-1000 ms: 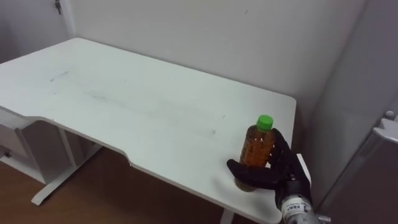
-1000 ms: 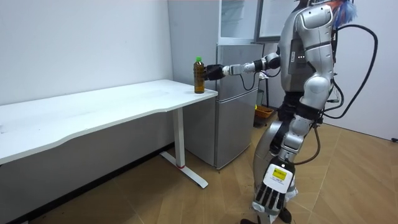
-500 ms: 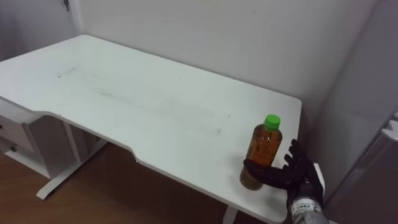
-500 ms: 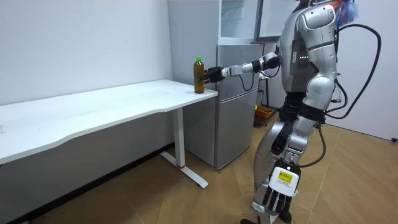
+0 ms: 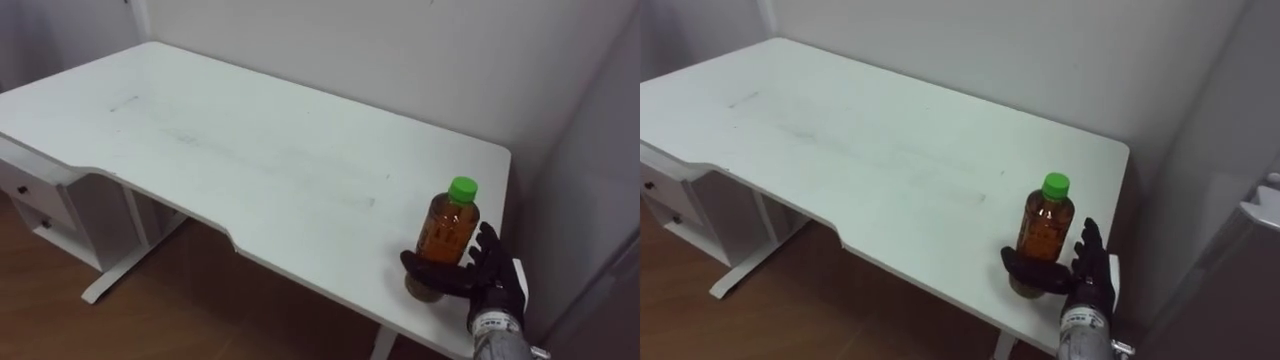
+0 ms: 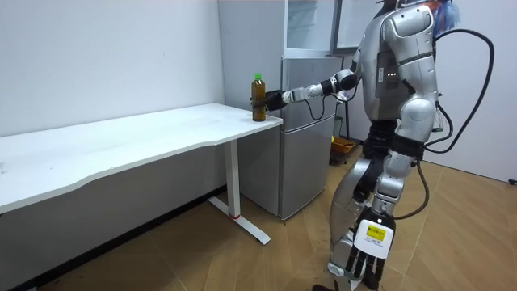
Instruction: Put the bottle in the upper fridge
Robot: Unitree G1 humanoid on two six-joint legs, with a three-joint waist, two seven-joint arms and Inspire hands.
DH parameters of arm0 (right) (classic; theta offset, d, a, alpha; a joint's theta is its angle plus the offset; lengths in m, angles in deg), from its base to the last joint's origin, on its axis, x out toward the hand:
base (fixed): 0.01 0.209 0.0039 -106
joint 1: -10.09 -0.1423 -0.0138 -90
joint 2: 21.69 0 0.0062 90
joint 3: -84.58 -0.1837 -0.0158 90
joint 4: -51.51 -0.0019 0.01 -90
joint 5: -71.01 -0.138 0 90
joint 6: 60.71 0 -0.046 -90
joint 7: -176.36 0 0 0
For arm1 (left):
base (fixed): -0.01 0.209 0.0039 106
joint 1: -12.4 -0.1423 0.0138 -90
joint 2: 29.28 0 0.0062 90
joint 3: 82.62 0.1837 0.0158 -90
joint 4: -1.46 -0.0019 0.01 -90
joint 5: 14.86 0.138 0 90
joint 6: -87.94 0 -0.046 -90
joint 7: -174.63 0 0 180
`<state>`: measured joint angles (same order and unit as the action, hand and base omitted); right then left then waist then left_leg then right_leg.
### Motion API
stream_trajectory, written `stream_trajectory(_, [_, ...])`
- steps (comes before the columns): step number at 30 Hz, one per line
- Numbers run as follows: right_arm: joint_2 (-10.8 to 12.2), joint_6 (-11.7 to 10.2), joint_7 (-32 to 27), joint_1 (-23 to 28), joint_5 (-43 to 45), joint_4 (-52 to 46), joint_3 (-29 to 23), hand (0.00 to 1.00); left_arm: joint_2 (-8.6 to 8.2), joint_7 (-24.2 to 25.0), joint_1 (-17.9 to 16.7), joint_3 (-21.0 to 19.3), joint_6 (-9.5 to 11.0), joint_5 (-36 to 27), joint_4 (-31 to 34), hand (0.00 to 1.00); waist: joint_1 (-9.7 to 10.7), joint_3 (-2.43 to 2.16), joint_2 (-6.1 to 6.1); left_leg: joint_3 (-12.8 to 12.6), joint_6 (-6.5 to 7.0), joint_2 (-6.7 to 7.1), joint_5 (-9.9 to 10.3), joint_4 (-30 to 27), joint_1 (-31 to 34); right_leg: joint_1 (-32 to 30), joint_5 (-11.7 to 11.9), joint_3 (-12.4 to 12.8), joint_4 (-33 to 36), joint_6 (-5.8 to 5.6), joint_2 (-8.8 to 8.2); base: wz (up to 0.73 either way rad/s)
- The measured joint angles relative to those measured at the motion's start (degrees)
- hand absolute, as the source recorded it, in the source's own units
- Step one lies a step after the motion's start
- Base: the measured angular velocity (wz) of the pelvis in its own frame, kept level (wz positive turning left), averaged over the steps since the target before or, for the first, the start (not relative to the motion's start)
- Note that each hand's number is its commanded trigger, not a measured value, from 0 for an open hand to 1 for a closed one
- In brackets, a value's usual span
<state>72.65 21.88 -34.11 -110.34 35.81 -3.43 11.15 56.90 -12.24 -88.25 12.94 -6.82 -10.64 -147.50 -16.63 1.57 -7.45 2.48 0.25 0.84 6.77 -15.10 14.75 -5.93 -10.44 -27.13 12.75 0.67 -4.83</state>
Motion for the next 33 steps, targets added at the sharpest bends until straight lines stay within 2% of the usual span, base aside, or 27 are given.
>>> stream_trajectory(8, [0.1,0.0,0.6,-0.1,2.1,0.2,0.3,0.00,0.05,0.2,0.5,0.0,0.1,-0.2,-0.2,0.00,-1.2,0.19,-0.20,0.3,-0.01,-0.09,0.0,-0.4,0.4,-0.1,0.0,0.0,0.0,0.03,-0.18,0.01])
stream_trajectory(12, [0.3,0.0,0.6,-0.1,2.1,0.2,0.3,0.00,0.10,0.2,1.2,0.0,0.1,-0.1,-0.3,0.00,-1.3,0.46,-0.74,0.3,-0.01,-0.08,0.0,-0.5,0.5,-0.2,0.0,0.0,-0.1,0.04,-0.17,0.00])
stream_trajectory(18, [0.4,0.0,0.5,-0.2,4.3,0.2,0.3,0.00,0.12,0.2,1.3,0.0,0.1,-0.1,-0.2,0.00,-1.3,0.44,-0.79,0.3,0.00,-0.09,0.0,-0.5,0.5,-0.2,0.0,0.0,-0.1,0.03,-0.13,0.00])
stream_trajectory(19, [0.4,0.0,0.5,-0.2,4.3,0.2,0.3,0.16,0.12,0.2,1.3,0.0,0.1,-0.1,-0.2,0.00,-1.3,0.44,-0.80,0.3,0.00,-0.09,0.0,-0.5,0.5,-0.2,0.0,0.0,-0.1,0.03,-0.11,0.00])
stream_trajectory(20, [0.4,0.0,0.5,-0.1,4.3,0.2,0.3,1.00,0.13,0.2,1.3,0.0,0.1,-0.1,-0.2,0.00,-1.3,0.43,-0.80,0.3,0.00,-0.09,0.0,-0.5,0.5,-0.2,0.0,0.0,-0.1,0.03,-0.11,0.00])
stream_trajectory(33, [0.4,0.0,0.8,-0.1,4.4,1.6,0.4,1.00,0.04,1.2,1.1,0.0,0.0,-0.1,-0.5,0.00,-2.7,0.42,-0.81,0.8,-0.01,-0.07,0.0,-0.7,0.5,0.0,0.1,-0.3,0.0,0.11,-0.08,0.00])
